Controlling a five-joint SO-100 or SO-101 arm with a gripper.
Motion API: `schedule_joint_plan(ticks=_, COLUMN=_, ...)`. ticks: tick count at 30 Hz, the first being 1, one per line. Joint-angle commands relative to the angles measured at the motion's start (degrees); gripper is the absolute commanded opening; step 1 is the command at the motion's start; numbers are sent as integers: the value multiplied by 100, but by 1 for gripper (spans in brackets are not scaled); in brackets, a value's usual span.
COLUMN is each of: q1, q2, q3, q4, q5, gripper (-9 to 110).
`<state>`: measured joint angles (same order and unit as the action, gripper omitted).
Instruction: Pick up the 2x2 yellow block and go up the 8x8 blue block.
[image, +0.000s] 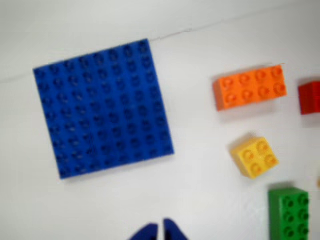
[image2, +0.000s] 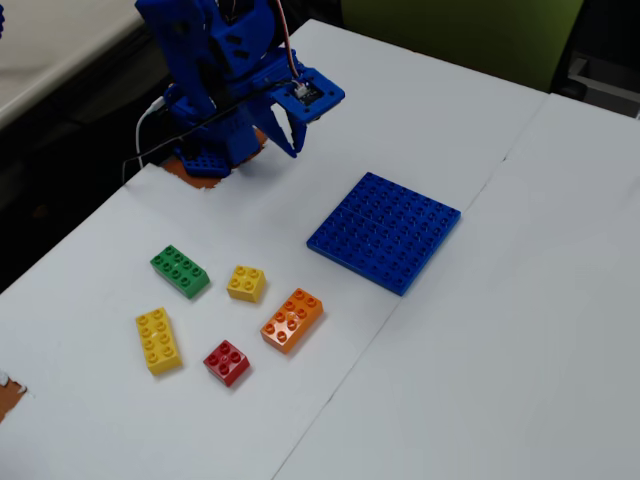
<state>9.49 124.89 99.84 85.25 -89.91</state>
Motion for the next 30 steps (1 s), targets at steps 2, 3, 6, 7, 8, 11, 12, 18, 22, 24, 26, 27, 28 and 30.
schedule_joint_plan(ticks=2, q1=501, q2=-246, q3=-308, q4=53, q5=-1591, gripper=1)
schedule_joint_plan(ticks=3, q1=606, q2=-325, q3=-316, q4=35, q5=-1907, gripper=2)
schedule_joint_plan(ticks=6, q1=1028, q2=-949, q3=-1107, q4=466, q5=-2839, gripper=4)
schedule_joint_plan(ticks=7, q1=1169, q2=-1230, q3=-1494, q4=677, q5=-3059, gripper=4)
schedule_joint_plan(ticks=8, q1=1274, q2=-1468, q3=-1811, q4=800, q5=-3190, gripper=4)
schedule_joint_plan(ticks=11, q1=1529, q2=-1872, q3=-2171, q4=800, q5=-3639, gripper=4)
schedule_joint_plan(ticks=12, q1=1617, q2=-2004, q3=-2259, q4=800, q5=-3779, gripper=5)
schedule_joint_plan(ticks=18, q1=2013, q2=-2813, q3=-2953, q4=791, q5=-4412, gripper=5)
schedule_joint_plan(ticks=22, q1=2197, q2=-3234, q3=-3182, q4=756, q5=-4860, gripper=7)
schedule_joint_plan(ticks=24, q1=2285, q2=-3480, q3=-3199, q4=589, q5=-5089, gripper=9)
schedule_joint_plan(ticks=26, q1=2417, q2=-3709, q3=-3199, q4=466, q5=-5396, gripper=10)
schedule_joint_plan(ticks=27, q1=2470, q2=-3806, q3=-3199, q4=404, q5=-5520, gripper=10)
schedule_joint_plan(ticks=28, q1=2505, q2=-3911, q3=-3199, q4=325, q5=-5607, gripper=11)
schedule_joint_plan(ticks=30, q1=2558, q2=-4061, q3=-3199, q4=202, q5=-5757, gripper=15)
